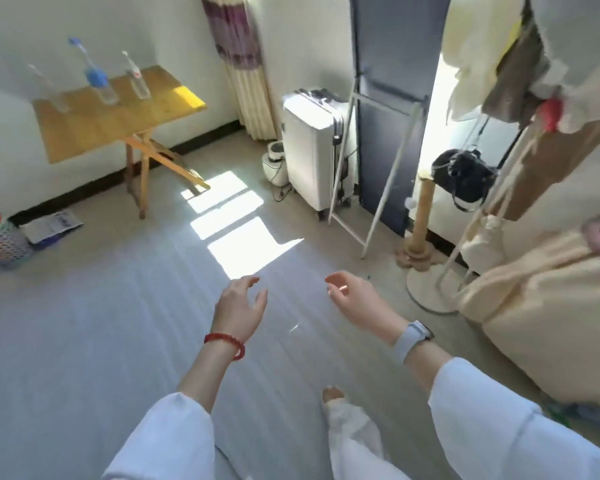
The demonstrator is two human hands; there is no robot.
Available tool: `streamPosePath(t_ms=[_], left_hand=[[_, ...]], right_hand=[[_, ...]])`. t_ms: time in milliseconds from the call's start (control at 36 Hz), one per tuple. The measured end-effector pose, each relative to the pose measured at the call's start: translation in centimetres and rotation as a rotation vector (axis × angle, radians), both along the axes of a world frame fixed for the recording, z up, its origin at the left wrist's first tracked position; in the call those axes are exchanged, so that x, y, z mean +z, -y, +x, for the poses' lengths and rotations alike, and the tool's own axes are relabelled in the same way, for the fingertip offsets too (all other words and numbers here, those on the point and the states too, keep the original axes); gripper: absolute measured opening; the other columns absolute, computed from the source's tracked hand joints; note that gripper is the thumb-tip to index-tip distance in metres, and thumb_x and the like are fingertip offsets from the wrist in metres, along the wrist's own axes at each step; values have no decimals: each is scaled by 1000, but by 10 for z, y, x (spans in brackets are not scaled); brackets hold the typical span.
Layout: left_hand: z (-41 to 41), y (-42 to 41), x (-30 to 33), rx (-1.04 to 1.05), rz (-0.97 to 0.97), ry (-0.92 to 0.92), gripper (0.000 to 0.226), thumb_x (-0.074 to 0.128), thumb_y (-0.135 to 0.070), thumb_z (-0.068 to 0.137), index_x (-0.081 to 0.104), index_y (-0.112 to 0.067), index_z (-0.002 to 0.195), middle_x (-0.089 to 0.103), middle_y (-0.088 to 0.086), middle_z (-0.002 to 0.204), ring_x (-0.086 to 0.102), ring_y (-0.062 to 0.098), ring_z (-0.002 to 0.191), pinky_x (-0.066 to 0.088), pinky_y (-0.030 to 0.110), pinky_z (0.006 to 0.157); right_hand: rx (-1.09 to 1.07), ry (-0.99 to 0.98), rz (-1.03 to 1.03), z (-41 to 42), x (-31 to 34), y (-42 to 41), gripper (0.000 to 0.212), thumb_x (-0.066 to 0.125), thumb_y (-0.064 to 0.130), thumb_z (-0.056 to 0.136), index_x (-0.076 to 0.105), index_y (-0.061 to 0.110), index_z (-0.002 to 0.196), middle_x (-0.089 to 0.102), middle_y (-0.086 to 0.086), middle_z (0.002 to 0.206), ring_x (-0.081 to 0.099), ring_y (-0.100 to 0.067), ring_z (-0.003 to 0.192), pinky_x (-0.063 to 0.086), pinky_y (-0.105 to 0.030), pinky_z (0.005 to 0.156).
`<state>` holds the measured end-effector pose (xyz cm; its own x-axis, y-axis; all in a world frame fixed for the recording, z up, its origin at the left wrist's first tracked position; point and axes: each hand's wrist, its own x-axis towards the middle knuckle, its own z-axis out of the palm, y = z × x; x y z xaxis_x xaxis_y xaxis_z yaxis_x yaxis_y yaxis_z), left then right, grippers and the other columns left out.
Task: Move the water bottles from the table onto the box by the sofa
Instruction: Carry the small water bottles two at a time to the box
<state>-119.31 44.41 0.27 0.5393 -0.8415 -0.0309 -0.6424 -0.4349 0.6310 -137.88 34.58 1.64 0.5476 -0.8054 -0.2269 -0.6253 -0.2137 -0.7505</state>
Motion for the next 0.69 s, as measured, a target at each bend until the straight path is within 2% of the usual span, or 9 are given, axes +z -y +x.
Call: streamPosePath(t_ms=[111,222,361,556,694], left_hand=[[78,57,21,129,-8,2,31,52,-23,90,55,-10,118,57,10,121,52,24,112,39,32,96],[147,102,47,238,-57,-3,31,50,-22,91,55,-10,119,56,8,121,51,21,112,36,24,92],[232,115,47,404,-81,-29,28,51,-20,91,56,-10,117,58,6,119,52,19,110,34,20,89],[374,123,16,600,-56,-58,31,53,-20,89,55,-8,118,57,8,121,52,21,113,38,26,95],[505,156,14,624,-76,-44,34,52,-22,90,52,-9,121,55,9,125,48,22,119,39,31,99]], right_hand=[[151,-7,-11,92,15,72,29,44,24,93,56,12,116,64,-8,115,60,-23,105,42,-26,85],[258,14,-50,187,32,128,28,44,27,92,58,16,114,65,-6,113,61,-22,102,45,-30,89],[400,72,-33,304,39,160,26,47,22,92,59,12,113,66,-7,108,62,-22,95,41,-23,80],[566,60,-21,461,17,194,30,45,22,93,55,11,118,65,-8,112,62,-23,97,39,-22,79],[588,36,-40,591,15,229,31,45,20,93,53,7,120,64,-11,114,61,-25,102,41,-22,81]])
